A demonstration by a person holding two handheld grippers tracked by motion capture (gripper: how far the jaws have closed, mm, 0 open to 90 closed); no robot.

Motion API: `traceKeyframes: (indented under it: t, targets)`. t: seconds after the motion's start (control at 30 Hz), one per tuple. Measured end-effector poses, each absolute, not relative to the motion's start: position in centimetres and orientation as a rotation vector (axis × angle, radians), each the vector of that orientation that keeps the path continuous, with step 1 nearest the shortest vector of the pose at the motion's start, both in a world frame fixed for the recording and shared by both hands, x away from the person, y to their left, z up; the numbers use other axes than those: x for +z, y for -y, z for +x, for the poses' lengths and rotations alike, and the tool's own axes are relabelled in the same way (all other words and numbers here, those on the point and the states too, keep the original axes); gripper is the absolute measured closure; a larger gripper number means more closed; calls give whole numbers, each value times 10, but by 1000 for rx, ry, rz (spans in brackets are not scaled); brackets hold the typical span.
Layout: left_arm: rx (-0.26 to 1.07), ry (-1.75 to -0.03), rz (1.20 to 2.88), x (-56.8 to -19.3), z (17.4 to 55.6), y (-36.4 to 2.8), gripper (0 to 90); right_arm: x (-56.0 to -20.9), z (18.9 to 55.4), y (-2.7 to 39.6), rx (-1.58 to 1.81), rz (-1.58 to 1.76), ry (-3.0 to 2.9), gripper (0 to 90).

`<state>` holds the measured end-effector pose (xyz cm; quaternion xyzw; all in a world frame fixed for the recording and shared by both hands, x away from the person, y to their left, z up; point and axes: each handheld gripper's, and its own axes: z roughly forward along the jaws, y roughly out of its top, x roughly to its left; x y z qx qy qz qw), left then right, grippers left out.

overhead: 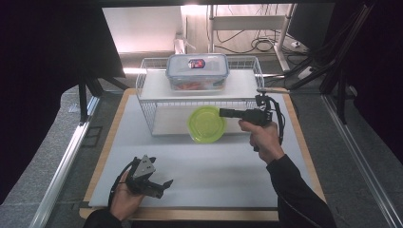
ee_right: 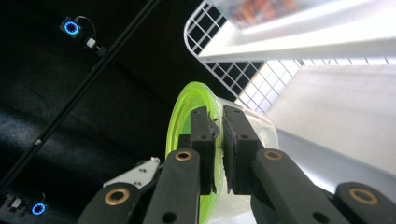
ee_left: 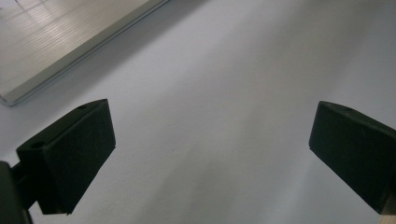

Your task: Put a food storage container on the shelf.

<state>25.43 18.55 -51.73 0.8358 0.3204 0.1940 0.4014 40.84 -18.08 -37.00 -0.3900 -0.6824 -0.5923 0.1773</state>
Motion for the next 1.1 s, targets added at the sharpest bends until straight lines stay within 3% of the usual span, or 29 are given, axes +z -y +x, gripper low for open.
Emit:
traceKeyframes:
  t: [1.1]
  targets:
    - [481, -806, 2095, -516, 253, -187, 6, -256, 470, 162, -1869, -1233, 1874, 839]
